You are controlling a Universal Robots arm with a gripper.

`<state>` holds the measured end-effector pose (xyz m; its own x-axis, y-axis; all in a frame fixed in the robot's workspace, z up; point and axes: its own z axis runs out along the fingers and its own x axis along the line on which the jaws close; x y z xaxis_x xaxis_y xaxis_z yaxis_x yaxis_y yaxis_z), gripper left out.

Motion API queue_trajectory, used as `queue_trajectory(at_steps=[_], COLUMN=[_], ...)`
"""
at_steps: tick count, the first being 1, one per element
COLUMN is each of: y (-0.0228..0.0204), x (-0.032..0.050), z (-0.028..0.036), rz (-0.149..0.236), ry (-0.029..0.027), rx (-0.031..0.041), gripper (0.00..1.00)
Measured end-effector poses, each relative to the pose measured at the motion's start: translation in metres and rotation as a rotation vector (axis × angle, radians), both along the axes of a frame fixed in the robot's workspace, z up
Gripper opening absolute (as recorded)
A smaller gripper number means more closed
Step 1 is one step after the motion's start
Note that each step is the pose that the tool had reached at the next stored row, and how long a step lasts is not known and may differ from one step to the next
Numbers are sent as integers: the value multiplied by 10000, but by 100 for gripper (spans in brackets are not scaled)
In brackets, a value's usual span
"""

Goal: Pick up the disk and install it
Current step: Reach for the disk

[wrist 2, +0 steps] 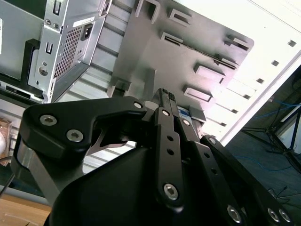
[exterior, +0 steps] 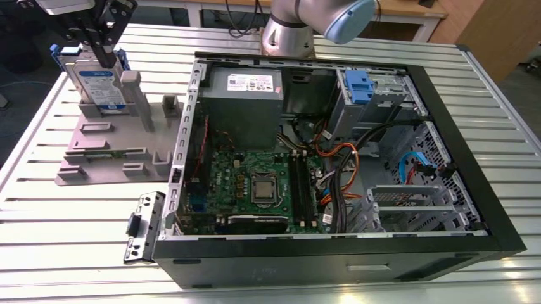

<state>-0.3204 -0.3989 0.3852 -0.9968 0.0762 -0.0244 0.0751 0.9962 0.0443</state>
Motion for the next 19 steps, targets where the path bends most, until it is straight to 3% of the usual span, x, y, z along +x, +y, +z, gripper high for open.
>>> queue_trajectory(at_steps=[19], y=[0], x=[-37], z=[-1], rz=[0], ry=[0], rx=[1], gripper=[10])
